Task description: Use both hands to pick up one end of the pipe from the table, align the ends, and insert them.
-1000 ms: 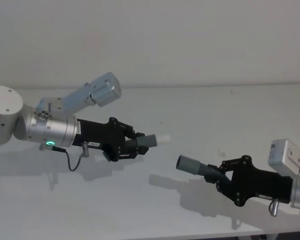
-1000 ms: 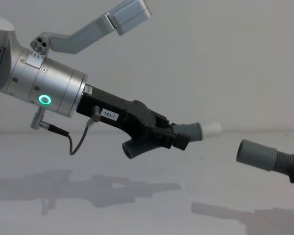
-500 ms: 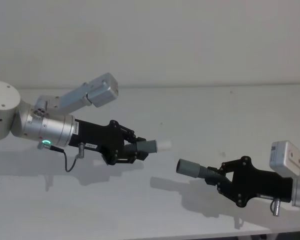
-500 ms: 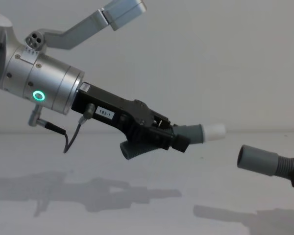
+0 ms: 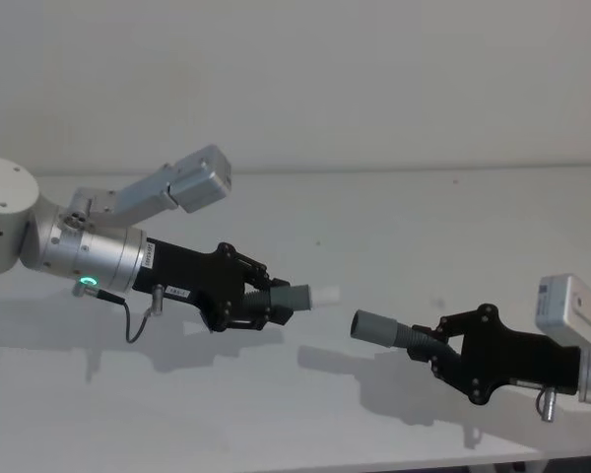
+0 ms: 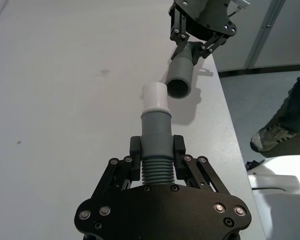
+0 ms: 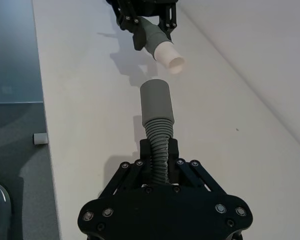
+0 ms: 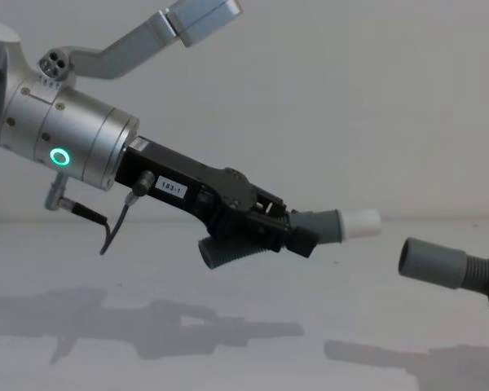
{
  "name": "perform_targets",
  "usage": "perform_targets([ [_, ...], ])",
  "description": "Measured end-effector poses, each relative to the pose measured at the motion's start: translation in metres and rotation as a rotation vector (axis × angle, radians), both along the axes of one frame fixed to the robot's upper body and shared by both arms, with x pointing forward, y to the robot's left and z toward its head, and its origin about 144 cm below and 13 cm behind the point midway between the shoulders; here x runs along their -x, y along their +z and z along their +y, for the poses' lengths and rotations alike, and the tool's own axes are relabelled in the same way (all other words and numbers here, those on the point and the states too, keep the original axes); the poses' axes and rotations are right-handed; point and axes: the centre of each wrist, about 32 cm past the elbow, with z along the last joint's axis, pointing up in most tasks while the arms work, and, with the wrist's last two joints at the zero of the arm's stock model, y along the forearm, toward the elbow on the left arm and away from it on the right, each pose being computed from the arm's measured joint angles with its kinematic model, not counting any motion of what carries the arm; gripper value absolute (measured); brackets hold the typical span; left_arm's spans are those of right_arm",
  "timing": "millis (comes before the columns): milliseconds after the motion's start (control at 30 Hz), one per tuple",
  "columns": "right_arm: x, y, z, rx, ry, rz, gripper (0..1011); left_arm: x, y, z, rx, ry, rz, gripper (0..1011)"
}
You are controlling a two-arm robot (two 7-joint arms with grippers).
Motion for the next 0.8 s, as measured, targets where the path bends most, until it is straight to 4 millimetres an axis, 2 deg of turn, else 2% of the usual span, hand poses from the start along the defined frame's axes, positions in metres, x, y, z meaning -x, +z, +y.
perform_targets([
  [800,-0.0037,0.0092,-0.0017,-0.008,0.000,-0.021,159,0.0005,-0.0009,-0.0091,-0.014,-0.032,0.042,336],
])
